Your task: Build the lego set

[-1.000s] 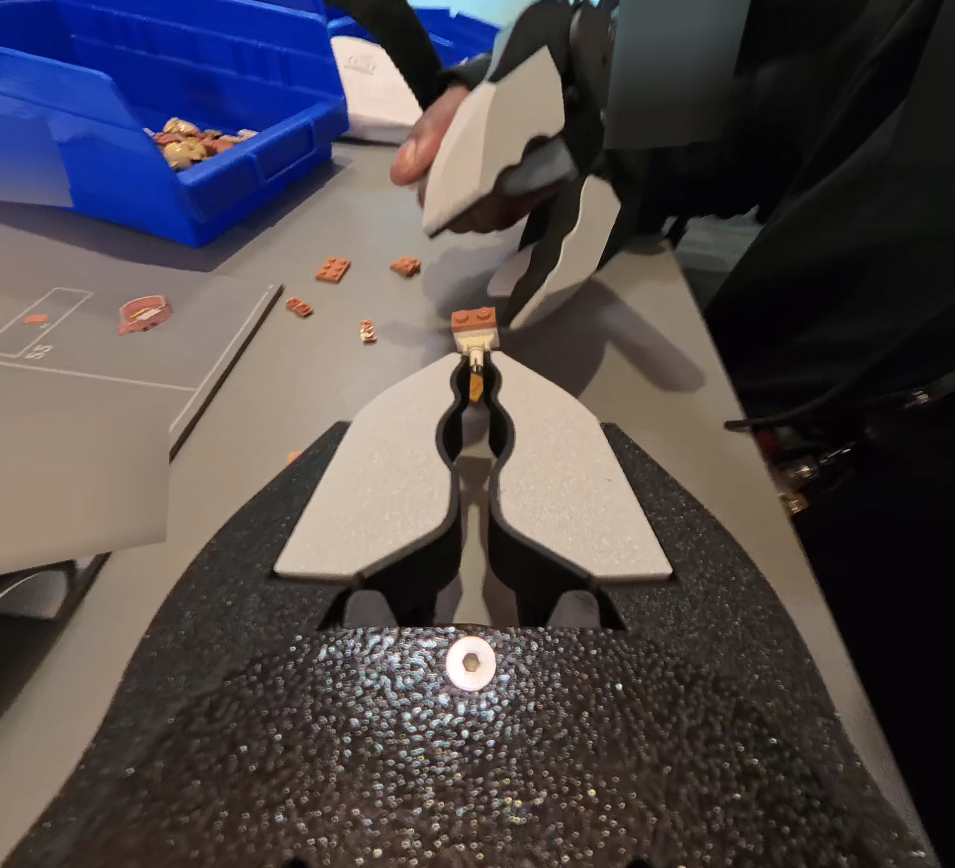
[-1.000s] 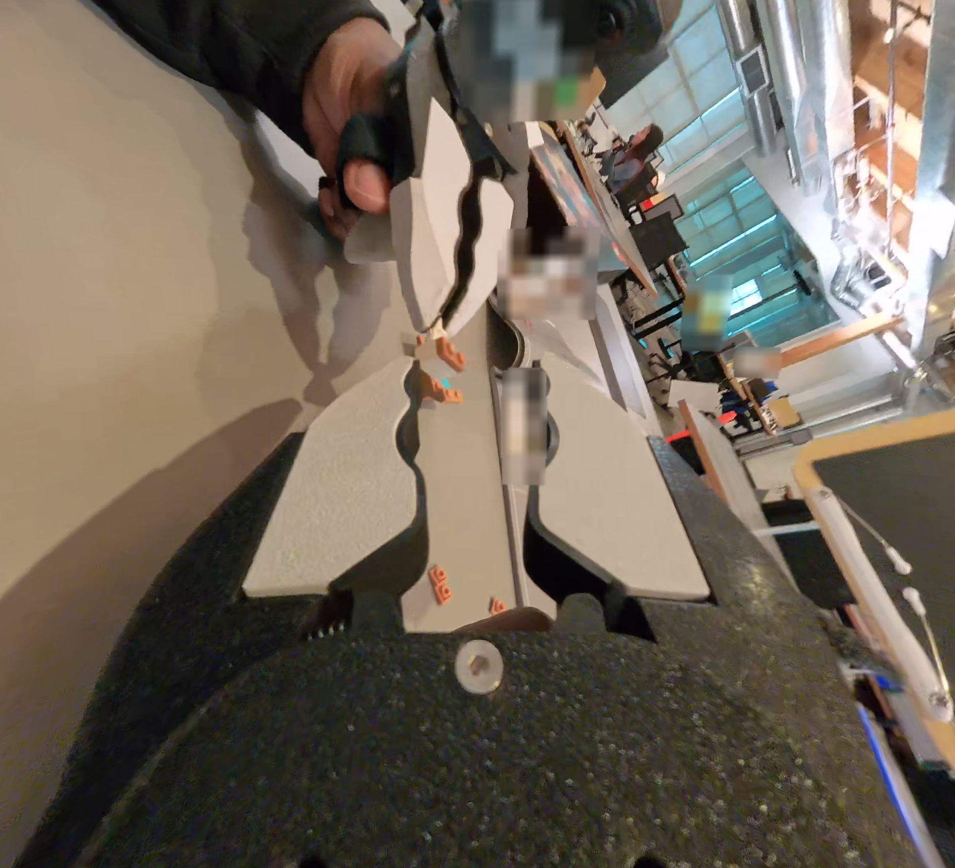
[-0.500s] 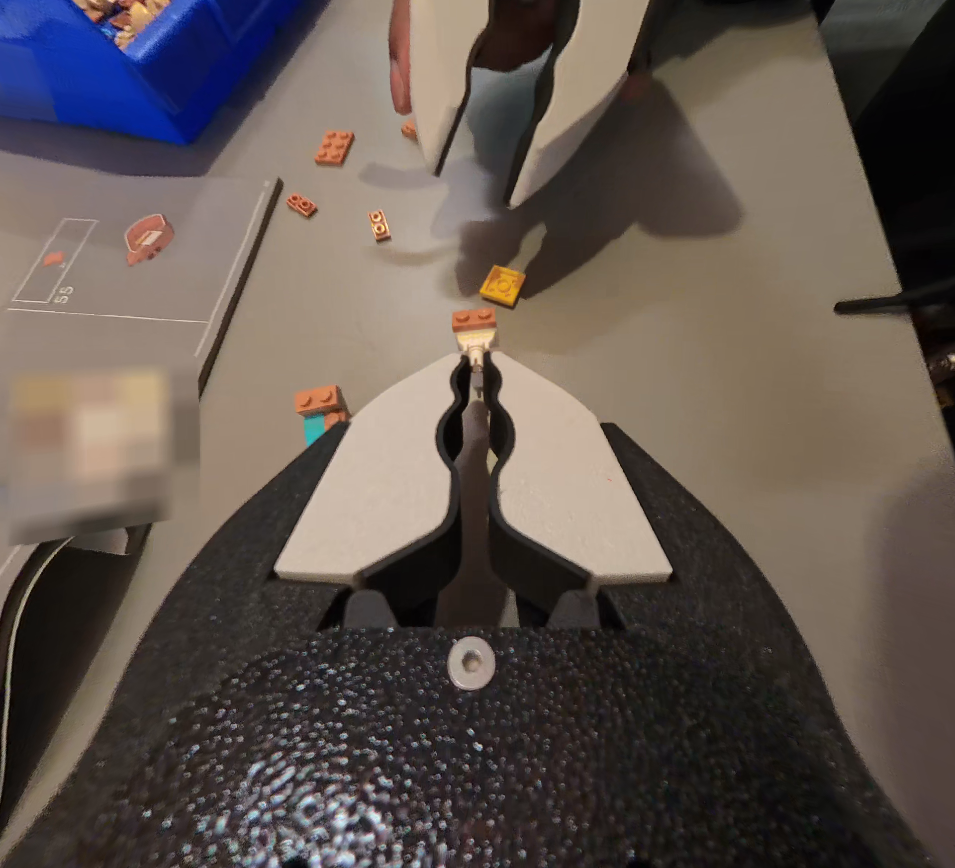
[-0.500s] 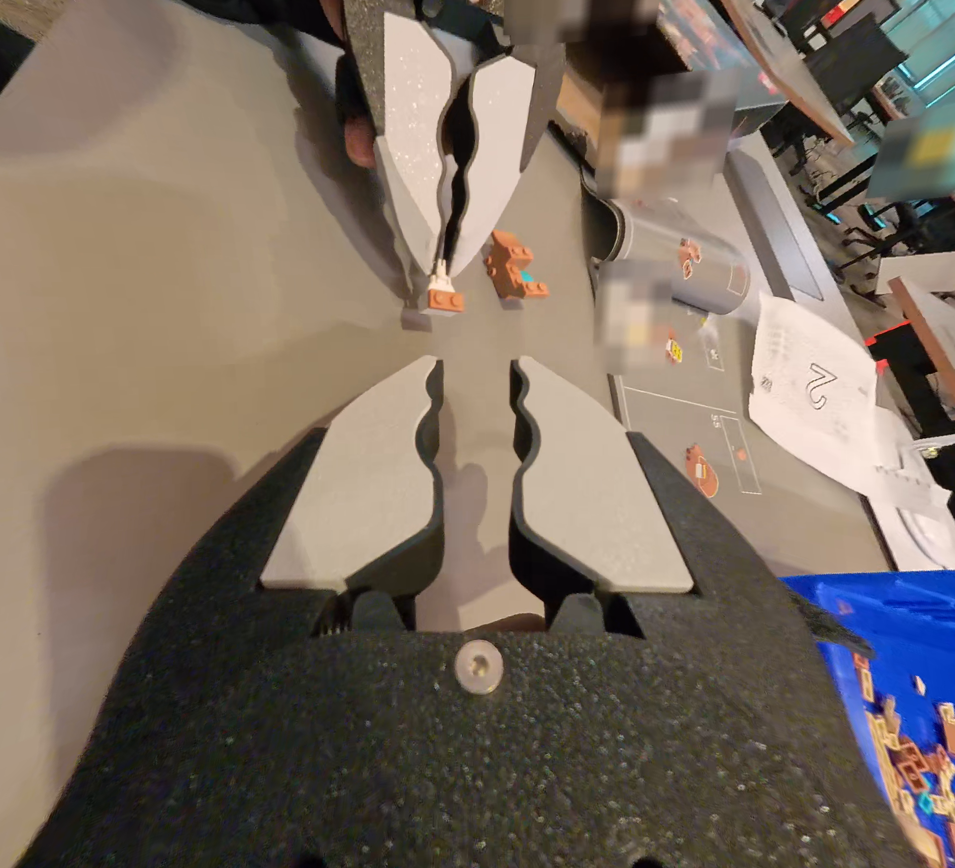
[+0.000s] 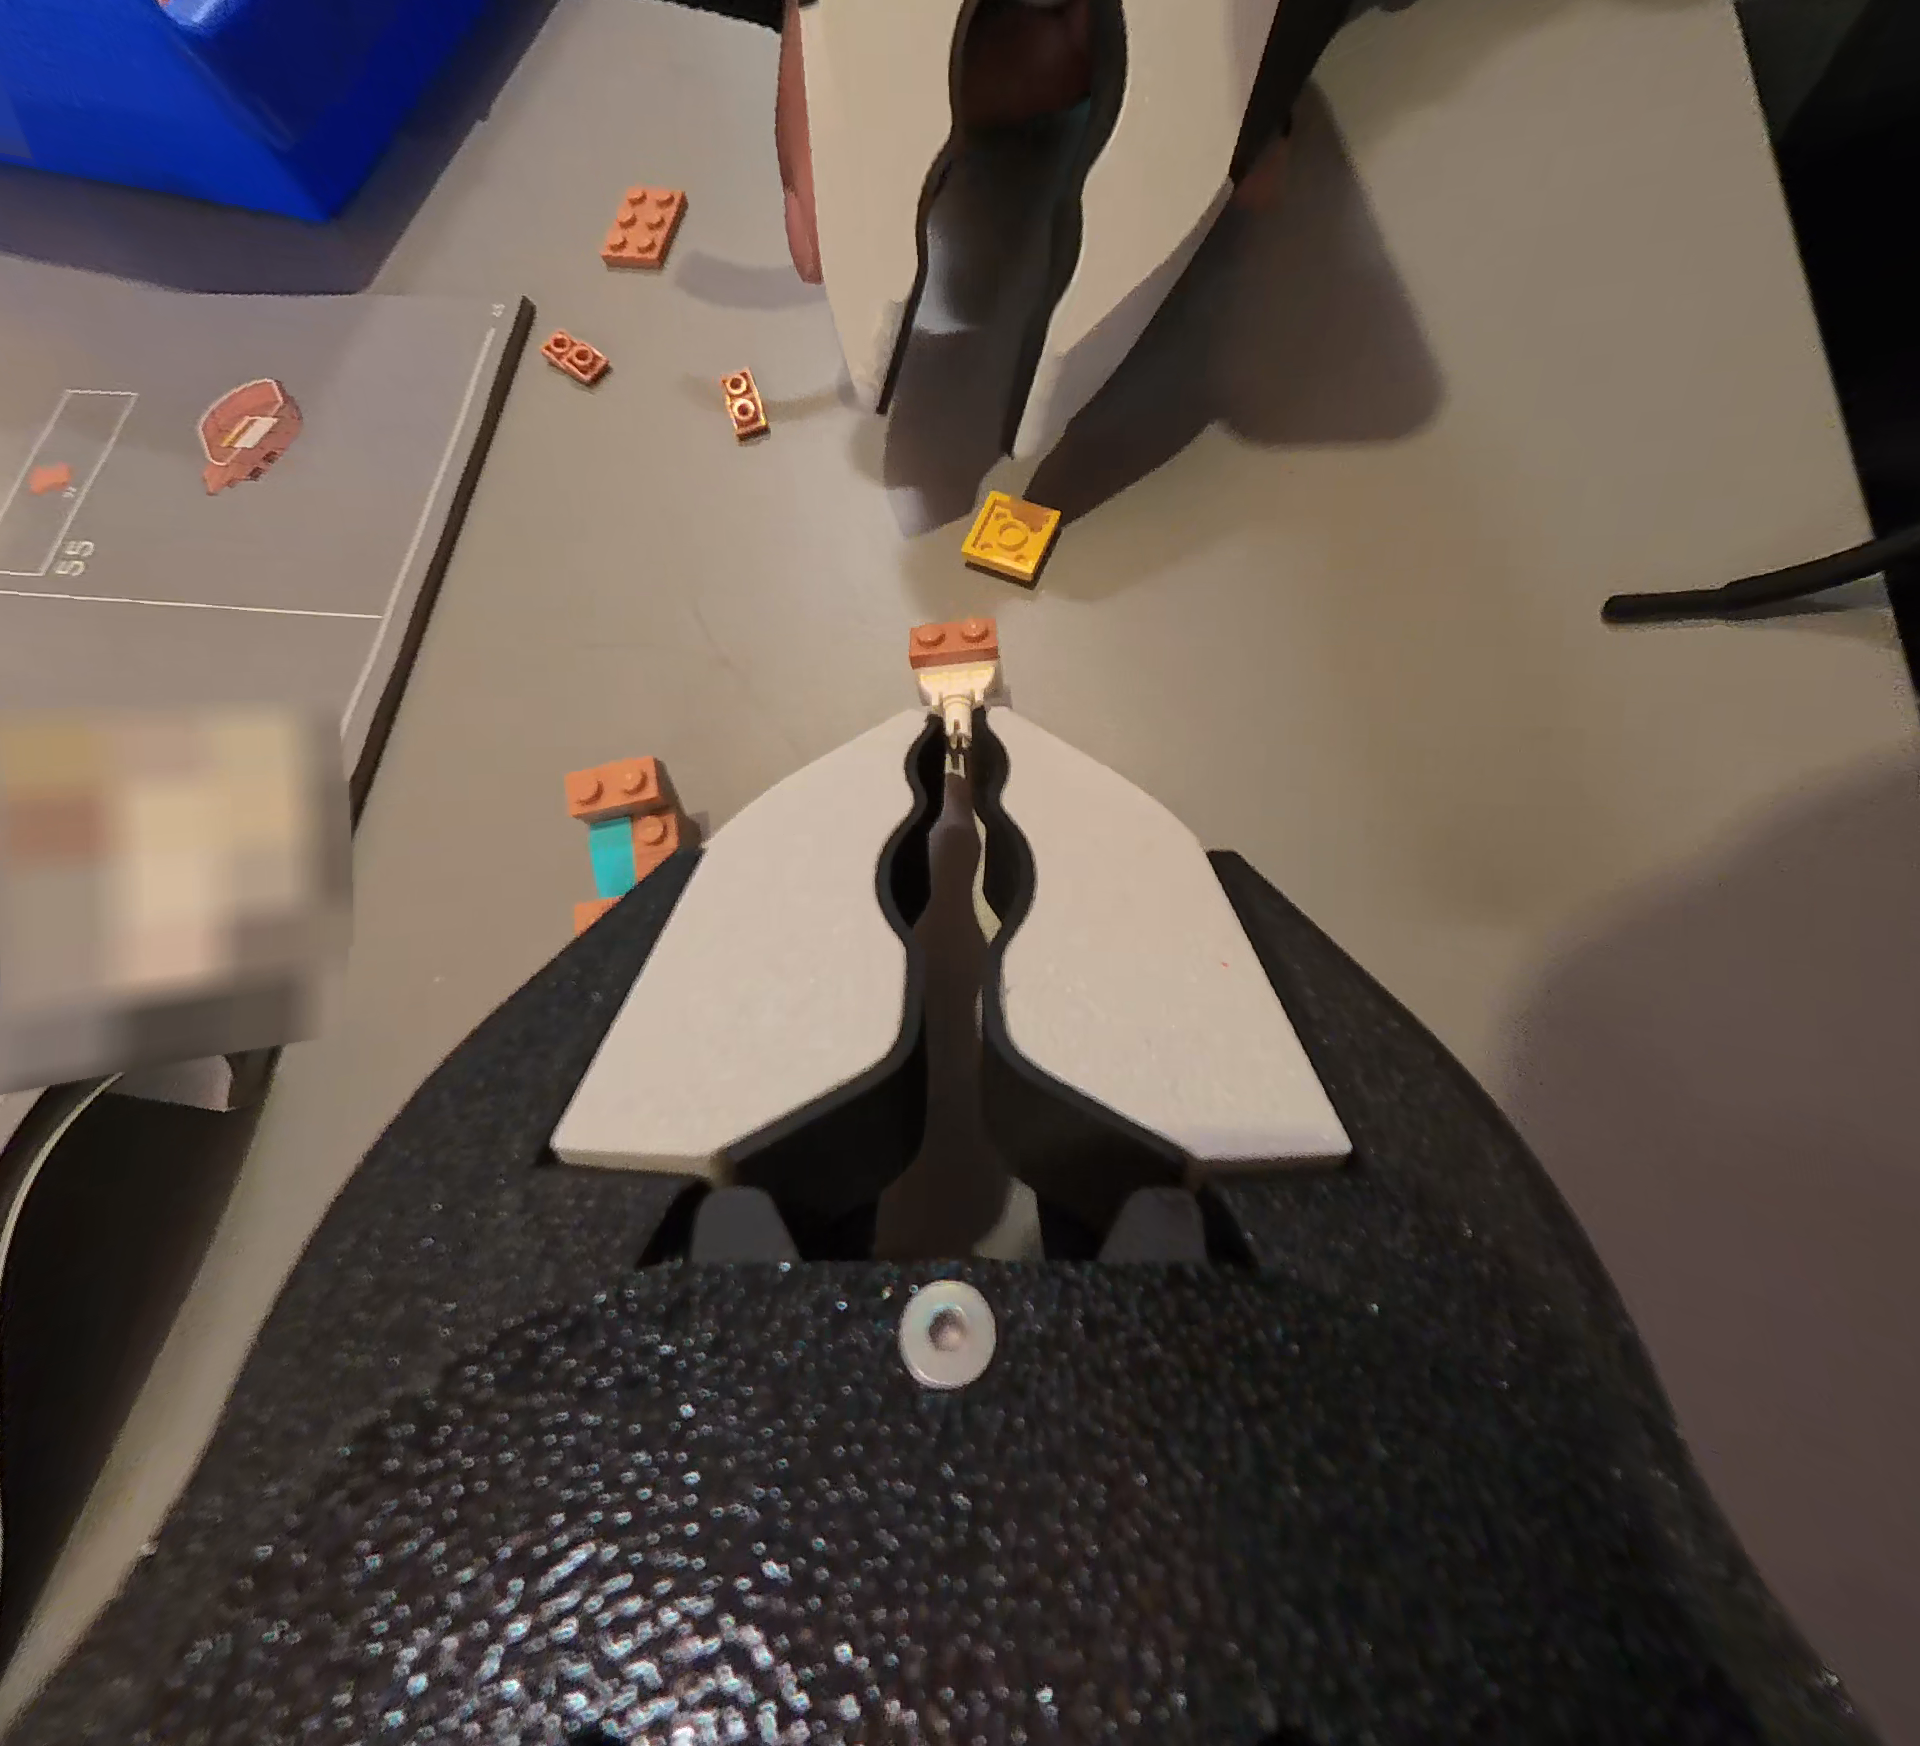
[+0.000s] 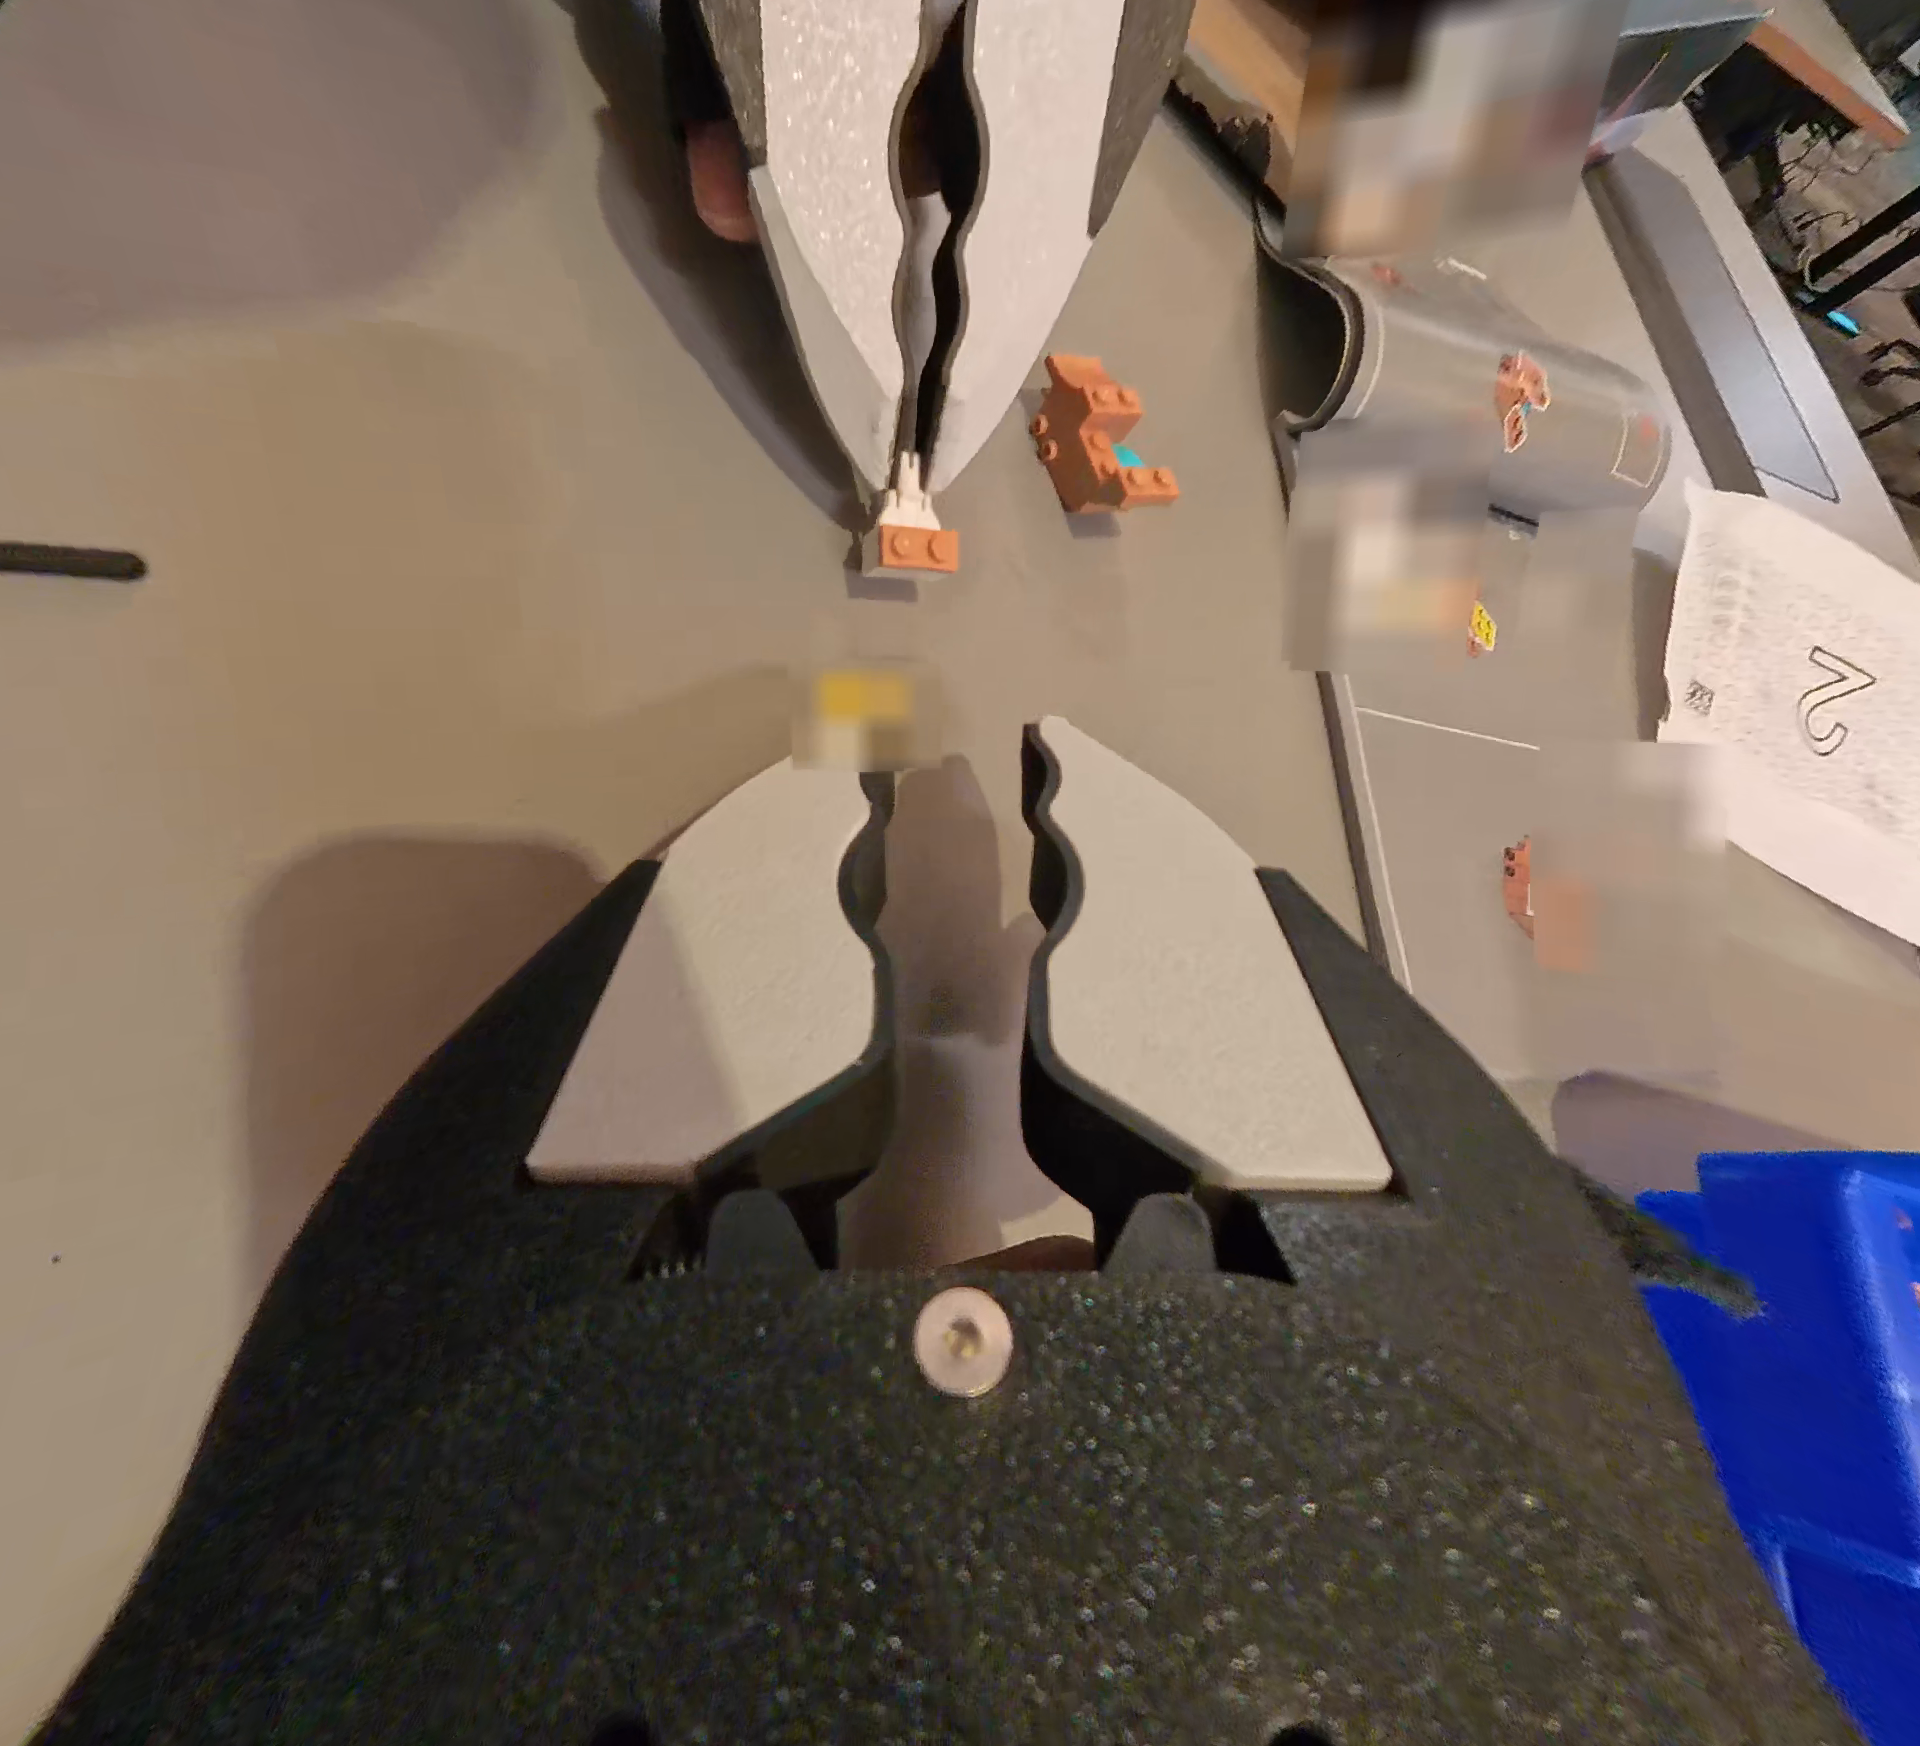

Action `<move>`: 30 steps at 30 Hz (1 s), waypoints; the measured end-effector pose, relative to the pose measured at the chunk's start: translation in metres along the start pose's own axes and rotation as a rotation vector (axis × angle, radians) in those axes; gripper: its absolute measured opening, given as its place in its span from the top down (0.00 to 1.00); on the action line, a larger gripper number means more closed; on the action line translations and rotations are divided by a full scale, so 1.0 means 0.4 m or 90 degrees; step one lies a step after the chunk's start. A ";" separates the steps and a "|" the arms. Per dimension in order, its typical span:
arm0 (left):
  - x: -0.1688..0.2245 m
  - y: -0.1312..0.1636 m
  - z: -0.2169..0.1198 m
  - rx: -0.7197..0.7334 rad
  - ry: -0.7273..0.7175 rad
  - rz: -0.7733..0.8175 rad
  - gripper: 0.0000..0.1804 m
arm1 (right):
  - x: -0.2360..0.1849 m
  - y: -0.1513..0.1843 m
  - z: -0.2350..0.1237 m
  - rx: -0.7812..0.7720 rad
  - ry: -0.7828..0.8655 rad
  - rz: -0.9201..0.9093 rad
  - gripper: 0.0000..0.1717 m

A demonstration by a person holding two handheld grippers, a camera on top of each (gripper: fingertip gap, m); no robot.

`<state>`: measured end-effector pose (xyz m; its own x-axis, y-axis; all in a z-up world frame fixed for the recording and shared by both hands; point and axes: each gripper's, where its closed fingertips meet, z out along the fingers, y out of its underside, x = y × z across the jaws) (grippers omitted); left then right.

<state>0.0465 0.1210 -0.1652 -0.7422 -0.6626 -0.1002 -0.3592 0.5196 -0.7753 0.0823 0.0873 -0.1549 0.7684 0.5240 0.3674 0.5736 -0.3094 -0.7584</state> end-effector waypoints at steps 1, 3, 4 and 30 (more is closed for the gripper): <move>0.000 0.001 0.001 -0.003 0.001 -0.001 0.98 | 0.002 0.002 0.000 -0.001 -0.001 0.006 0.87; 0.000 0.005 0.003 -0.010 0.002 -0.002 0.98 | 0.003 0.004 0.000 -0.004 -0.006 0.017 0.87; 0.000 0.006 0.004 -0.013 0.002 -0.003 0.98 | 0.003 0.006 0.001 -0.006 -0.010 0.021 0.87; 0.000 0.020 0.012 -0.039 0.008 -0.009 0.96 | -0.032 0.022 0.004 -0.042 -0.086 0.055 0.84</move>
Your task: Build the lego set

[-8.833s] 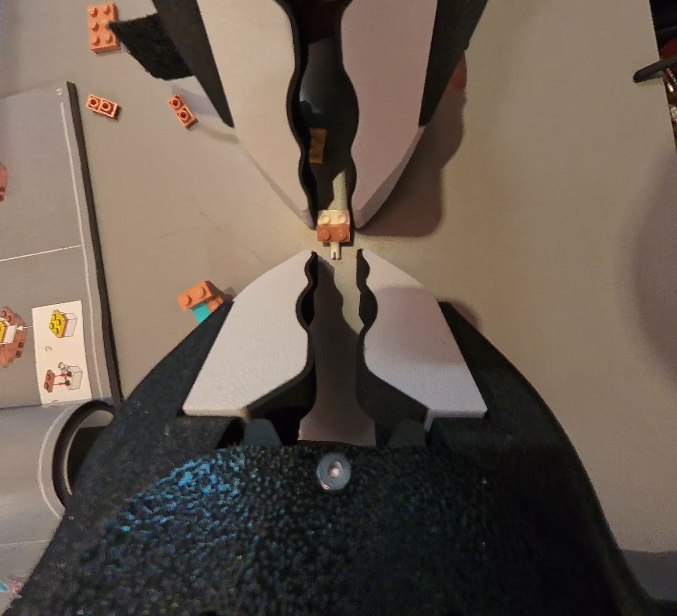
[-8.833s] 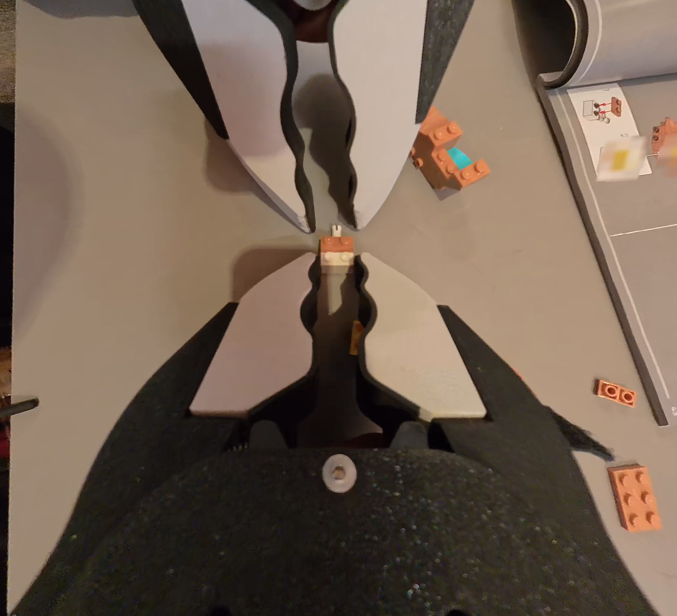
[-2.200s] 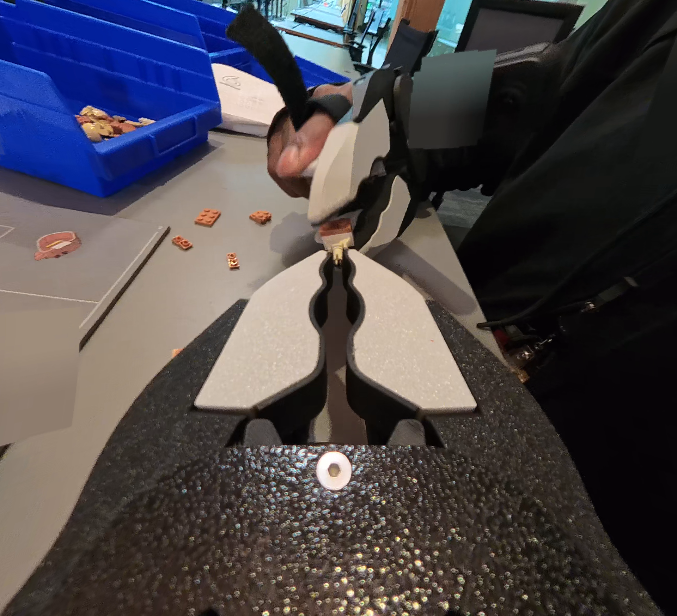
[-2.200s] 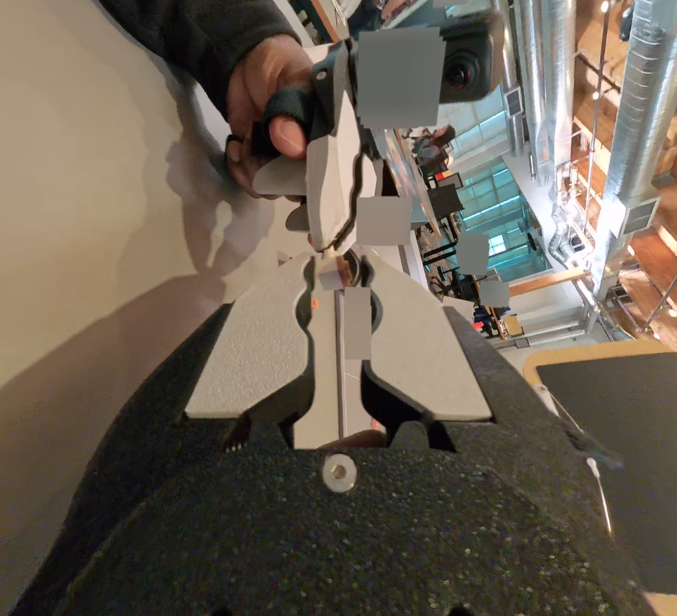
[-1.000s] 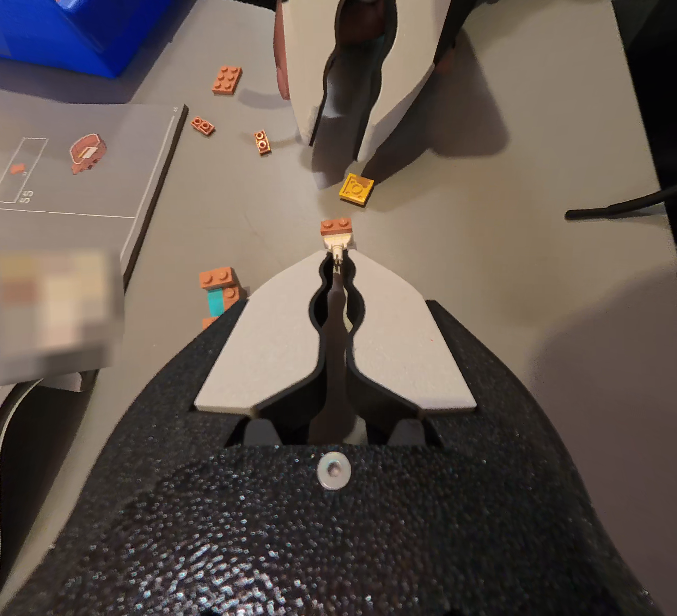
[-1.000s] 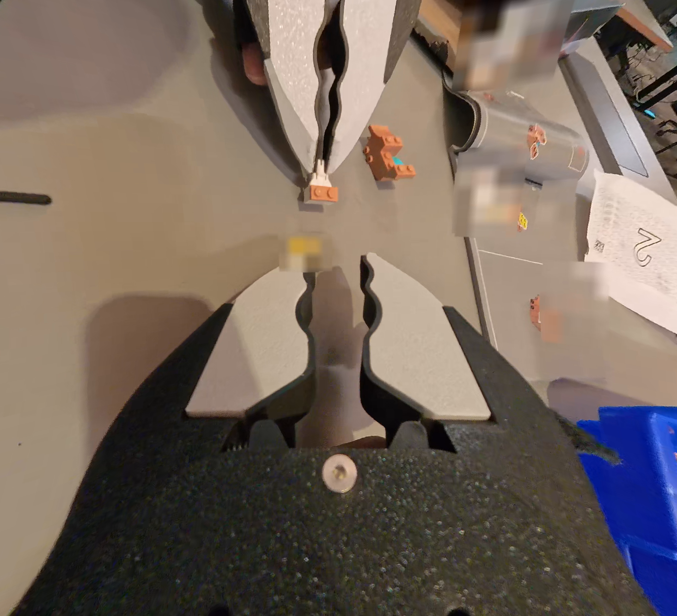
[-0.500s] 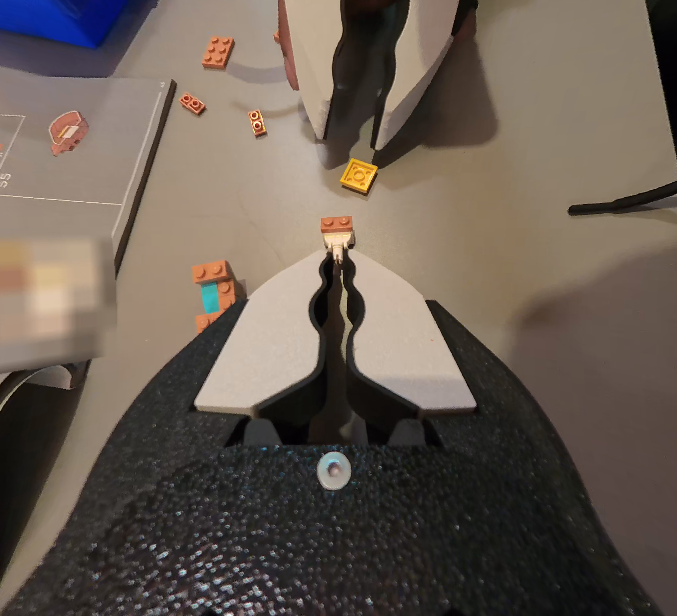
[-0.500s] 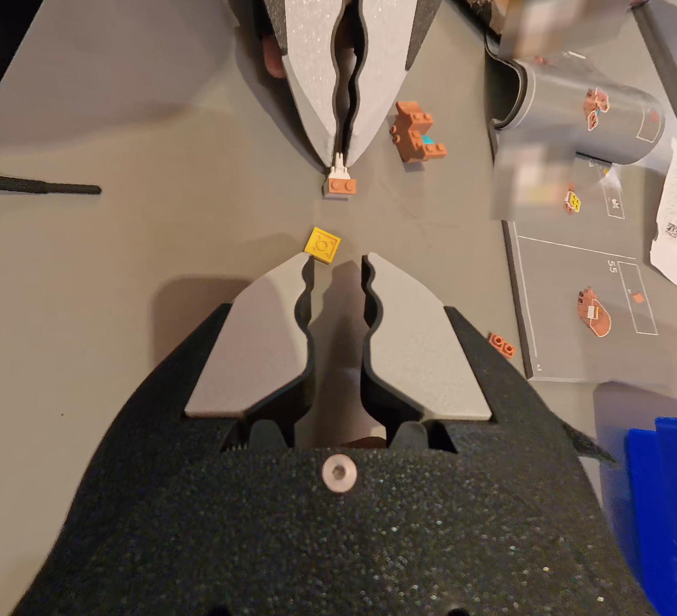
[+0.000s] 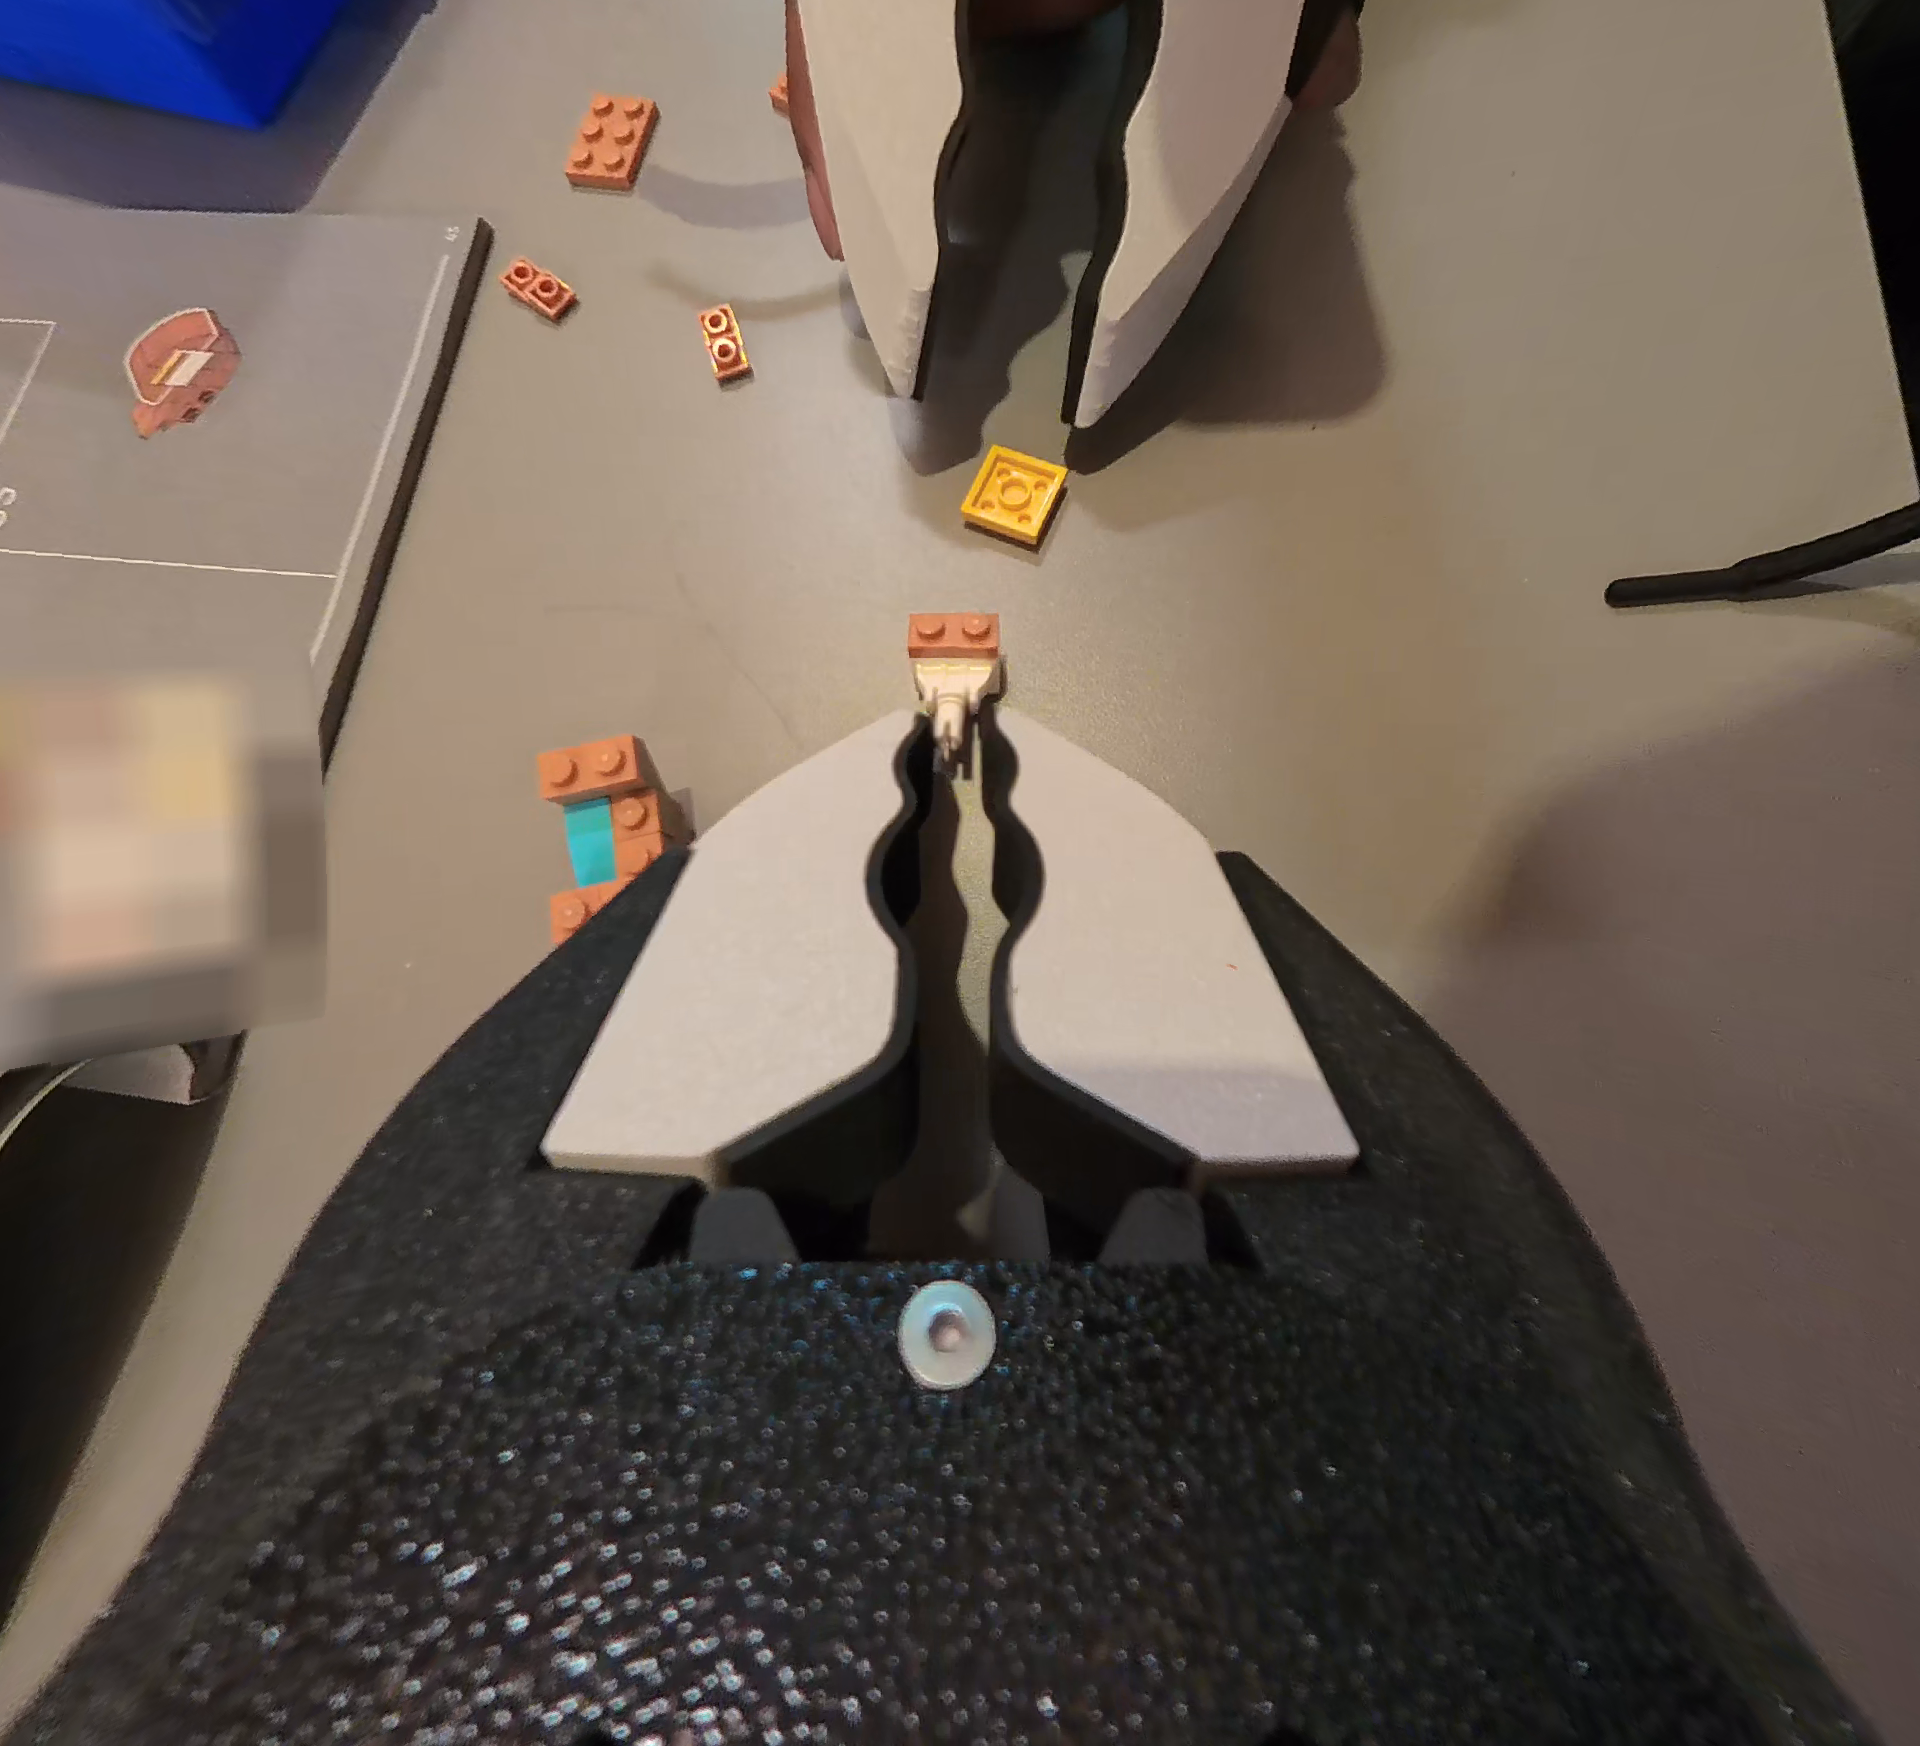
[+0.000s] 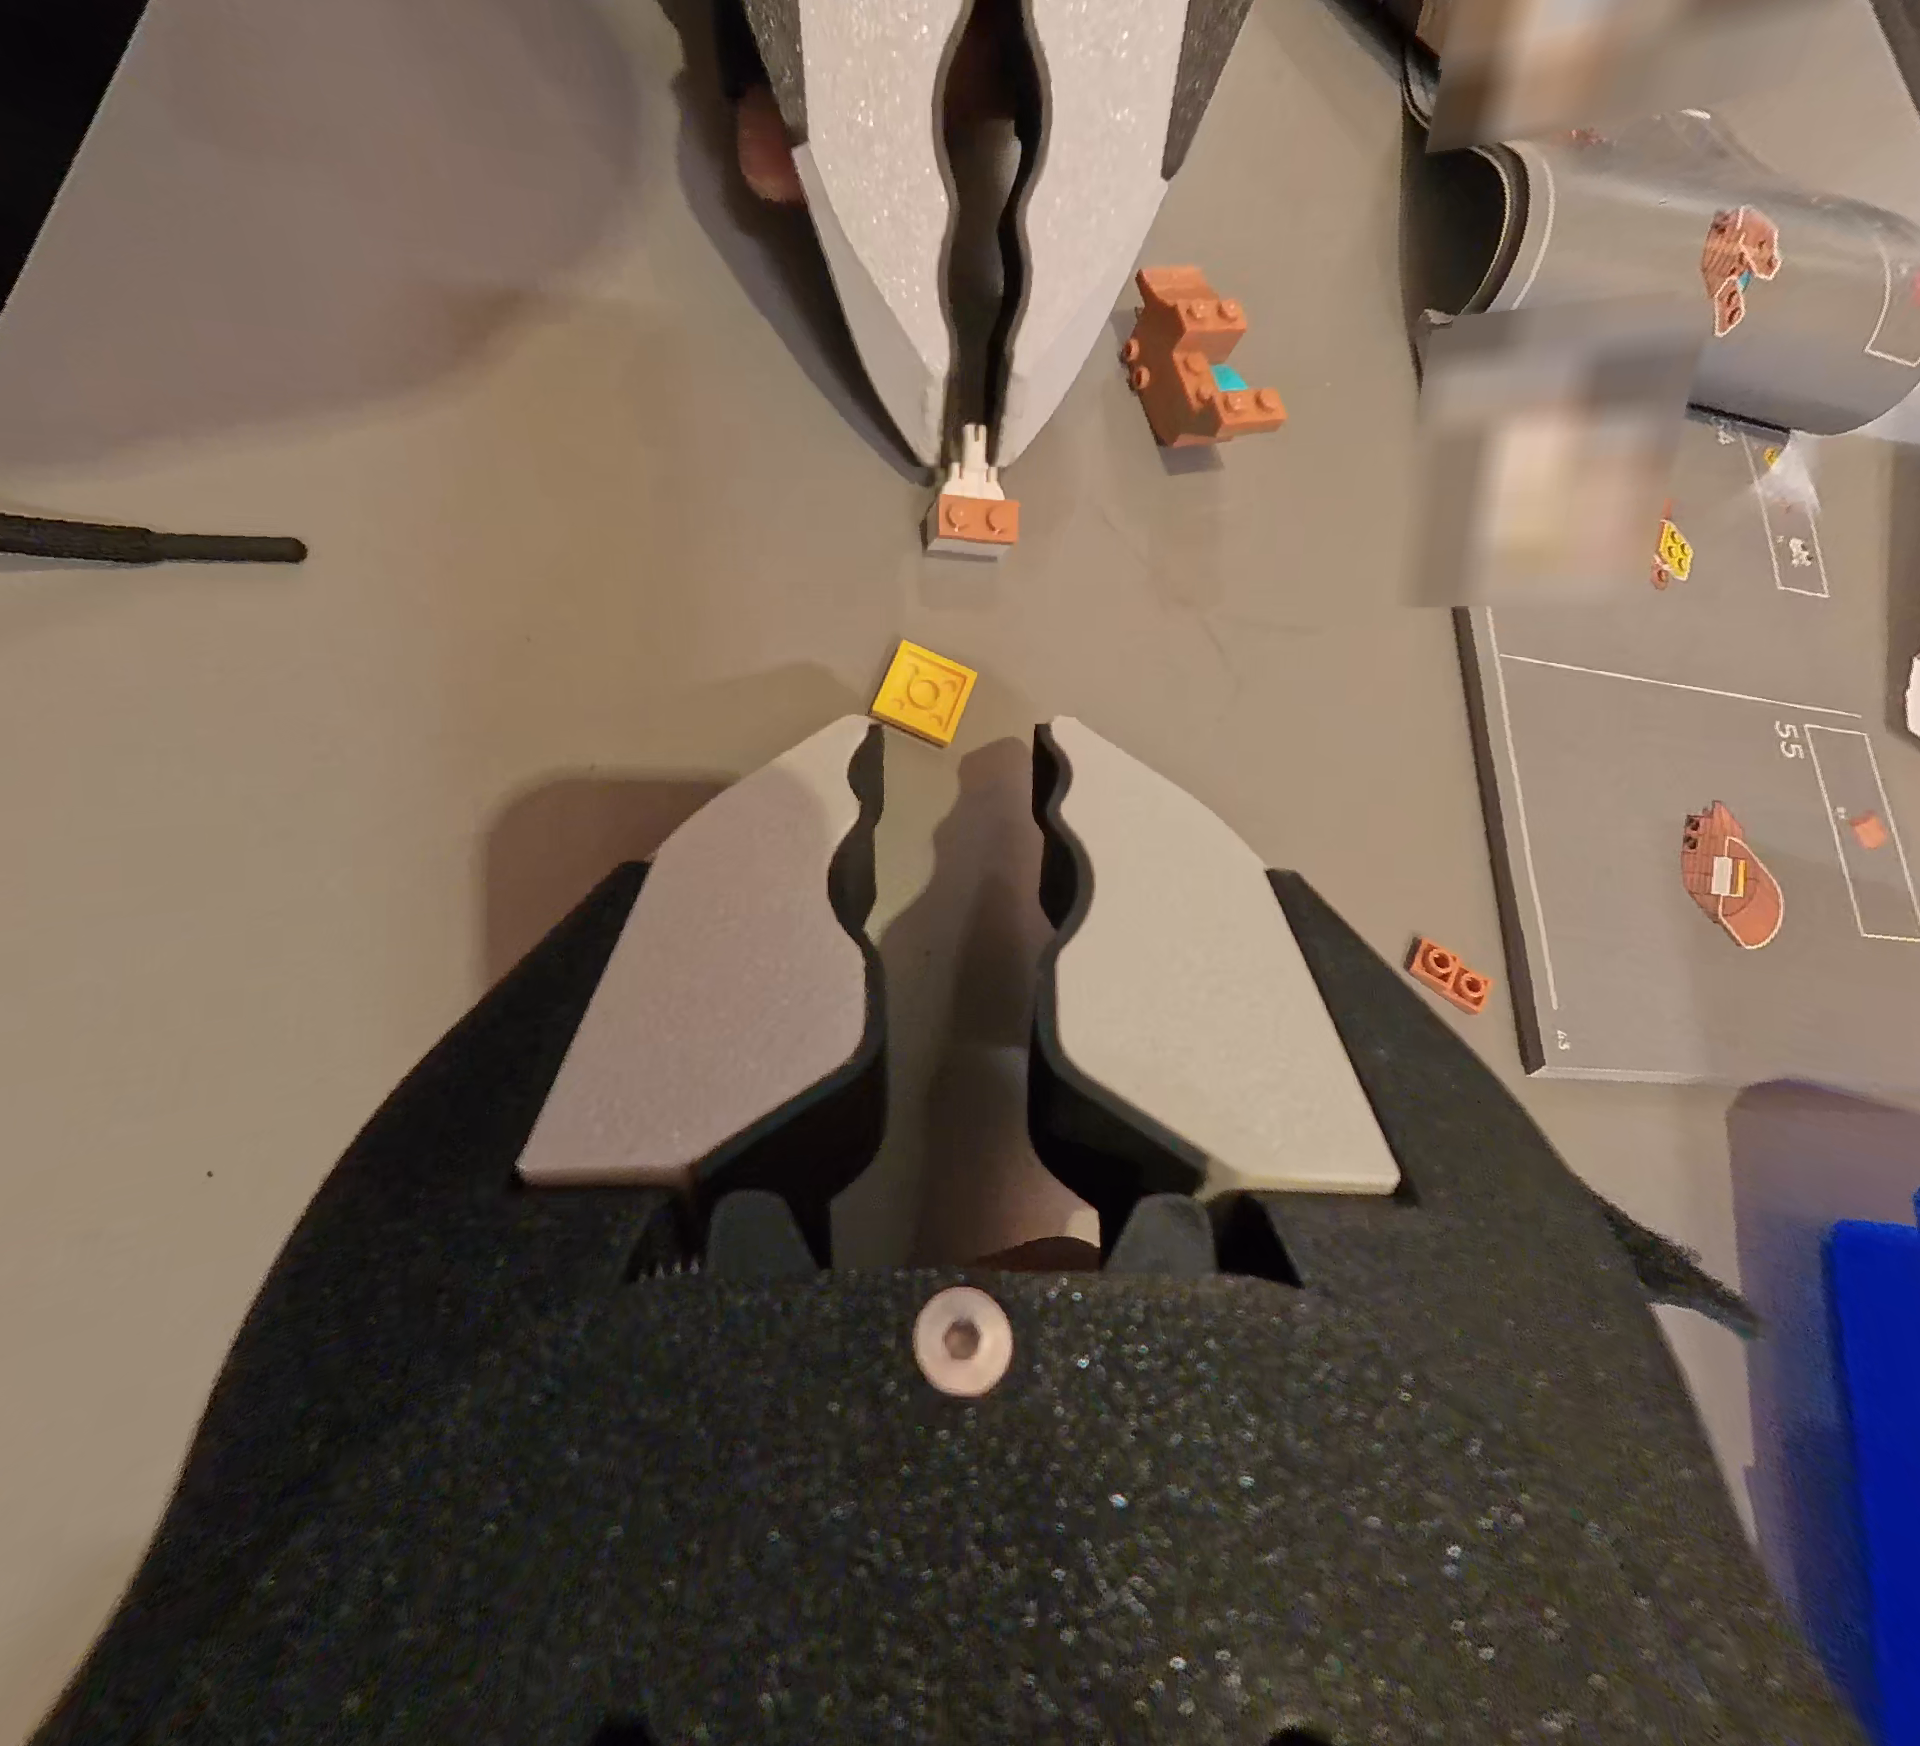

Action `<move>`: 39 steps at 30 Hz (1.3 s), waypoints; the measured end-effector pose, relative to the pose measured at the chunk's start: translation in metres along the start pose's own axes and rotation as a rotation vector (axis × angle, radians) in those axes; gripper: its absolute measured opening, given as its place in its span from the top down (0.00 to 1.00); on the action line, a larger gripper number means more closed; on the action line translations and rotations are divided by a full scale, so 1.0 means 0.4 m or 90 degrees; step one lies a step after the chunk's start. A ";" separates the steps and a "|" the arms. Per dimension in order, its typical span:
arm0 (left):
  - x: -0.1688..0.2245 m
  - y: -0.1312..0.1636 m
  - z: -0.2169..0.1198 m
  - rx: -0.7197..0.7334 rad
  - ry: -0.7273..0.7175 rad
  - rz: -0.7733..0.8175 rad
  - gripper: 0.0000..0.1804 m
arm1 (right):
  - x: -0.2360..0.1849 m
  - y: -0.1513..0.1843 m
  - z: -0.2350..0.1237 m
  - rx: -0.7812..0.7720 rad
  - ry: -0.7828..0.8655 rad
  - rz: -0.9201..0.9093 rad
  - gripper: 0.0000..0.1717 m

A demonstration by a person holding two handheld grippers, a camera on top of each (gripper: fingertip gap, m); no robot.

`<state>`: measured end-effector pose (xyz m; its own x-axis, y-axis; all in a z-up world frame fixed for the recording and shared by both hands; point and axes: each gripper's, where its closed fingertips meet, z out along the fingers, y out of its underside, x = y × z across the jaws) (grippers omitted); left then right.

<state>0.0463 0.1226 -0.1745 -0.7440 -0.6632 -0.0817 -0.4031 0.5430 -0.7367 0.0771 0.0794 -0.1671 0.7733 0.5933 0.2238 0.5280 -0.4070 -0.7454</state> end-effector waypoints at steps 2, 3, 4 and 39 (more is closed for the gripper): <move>0.000 0.000 0.000 0.001 0.000 -0.001 0.94 | 0.000 0.000 0.000 0.000 0.000 0.001 0.84; 0.000 -0.001 -0.001 0.002 0.001 -0.001 0.93 | 0.000 0.000 0.000 0.000 0.001 0.001 0.84; 0.000 -0.001 -0.002 0.004 0.002 -0.001 0.93 | 0.000 0.000 0.000 -0.001 0.001 0.002 0.84; -0.010 -0.018 -0.045 0.063 -0.015 -0.001 0.92 | 0.000 -0.022 0.023 -0.016 -0.010 0.118 0.85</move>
